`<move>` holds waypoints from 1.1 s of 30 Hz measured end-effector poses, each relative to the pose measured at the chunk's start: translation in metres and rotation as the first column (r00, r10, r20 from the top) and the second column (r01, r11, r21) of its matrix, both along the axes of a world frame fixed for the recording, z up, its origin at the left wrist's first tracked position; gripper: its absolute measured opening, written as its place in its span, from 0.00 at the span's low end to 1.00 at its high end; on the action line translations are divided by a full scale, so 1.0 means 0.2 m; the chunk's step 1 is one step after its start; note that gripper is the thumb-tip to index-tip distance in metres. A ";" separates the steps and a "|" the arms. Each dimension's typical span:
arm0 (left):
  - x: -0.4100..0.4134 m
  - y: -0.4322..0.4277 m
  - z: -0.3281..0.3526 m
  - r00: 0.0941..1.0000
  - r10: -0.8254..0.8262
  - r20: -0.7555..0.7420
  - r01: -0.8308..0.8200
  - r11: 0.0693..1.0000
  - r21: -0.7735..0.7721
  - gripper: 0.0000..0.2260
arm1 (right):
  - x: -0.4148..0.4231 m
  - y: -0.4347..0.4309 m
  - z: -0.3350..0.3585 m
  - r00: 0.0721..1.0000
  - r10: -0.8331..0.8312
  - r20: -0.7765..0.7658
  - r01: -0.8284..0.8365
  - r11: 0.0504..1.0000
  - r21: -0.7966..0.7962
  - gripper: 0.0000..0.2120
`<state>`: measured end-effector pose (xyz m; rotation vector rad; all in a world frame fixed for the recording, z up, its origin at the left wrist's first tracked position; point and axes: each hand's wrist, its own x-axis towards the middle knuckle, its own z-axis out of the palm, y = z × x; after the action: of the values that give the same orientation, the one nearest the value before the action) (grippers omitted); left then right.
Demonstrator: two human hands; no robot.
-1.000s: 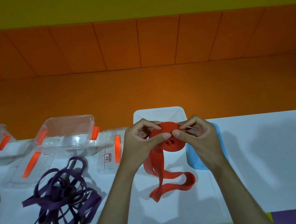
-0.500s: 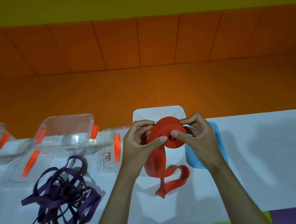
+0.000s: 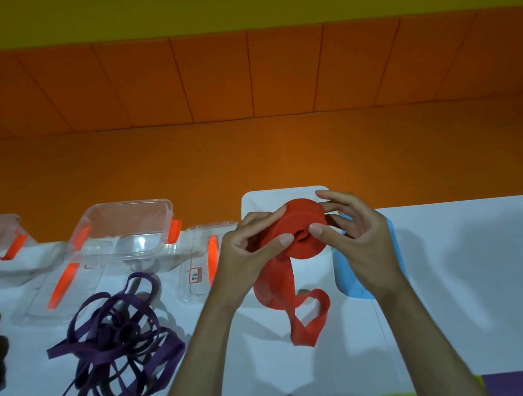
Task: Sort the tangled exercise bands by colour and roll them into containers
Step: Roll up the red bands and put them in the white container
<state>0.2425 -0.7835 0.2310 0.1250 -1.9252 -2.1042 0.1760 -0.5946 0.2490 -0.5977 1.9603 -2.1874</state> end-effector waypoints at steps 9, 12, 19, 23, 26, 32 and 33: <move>0.00 0.02 0.01 0.995 0.089 -0.036 -0.089 0.996 -0.001 0.16 | -0.01 -0.04 0.03 0.998 -0.035 -0.056 0.039 0.997 0.060 0.17; -0.01 -0.01 0.00 0.999 0.015 -0.028 -0.015 1.000 0.005 0.19 | -0.01 -0.06 0.00 0.999 -0.044 -0.021 0.044 0.999 0.020 0.11; -0.03 0.00 0.03 0.997 0.047 -0.061 -0.049 0.999 -0.024 0.18 | -0.03 -0.04 0.00 1.000 -0.020 0.017 0.019 0.996 0.089 0.19; -0.04 -0.04 0.01 0.999 -0.021 -0.026 0.020 0.999 -0.041 0.16 | -0.03 -0.06 -0.03 0.999 -0.053 0.010 0.053 0.997 0.048 0.16; -0.04 -0.07 0.02 0.999 -0.050 0.018 0.051 0.998 -0.043 0.18 | -0.04 -0.06 -0.05 0.999 0.031 0.030 -0.034 0.995 0.090 0.12; -0.06 -0.04 0.04 0.999 -0.018 0.028 0.020 0.996 -0.081 0.21 | -0.06 -0.06 -0.02 0.997 -0.067 -0.029 0.070 0.991 0.118 0.18; -0.06 -0.04 0.04 0.999 -0.029 0.027 0.030 0.998 -0.061 0.19 | -0.05 -0.07 -0.02 0.997 -0.072 -0.039 0.076 0.992 0.096 0.17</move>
<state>0.2301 -0.7924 0.2394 0.1127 -2.0162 -2.0697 0.1657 -0.6081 0.2455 -0.5620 2.1262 -2.1212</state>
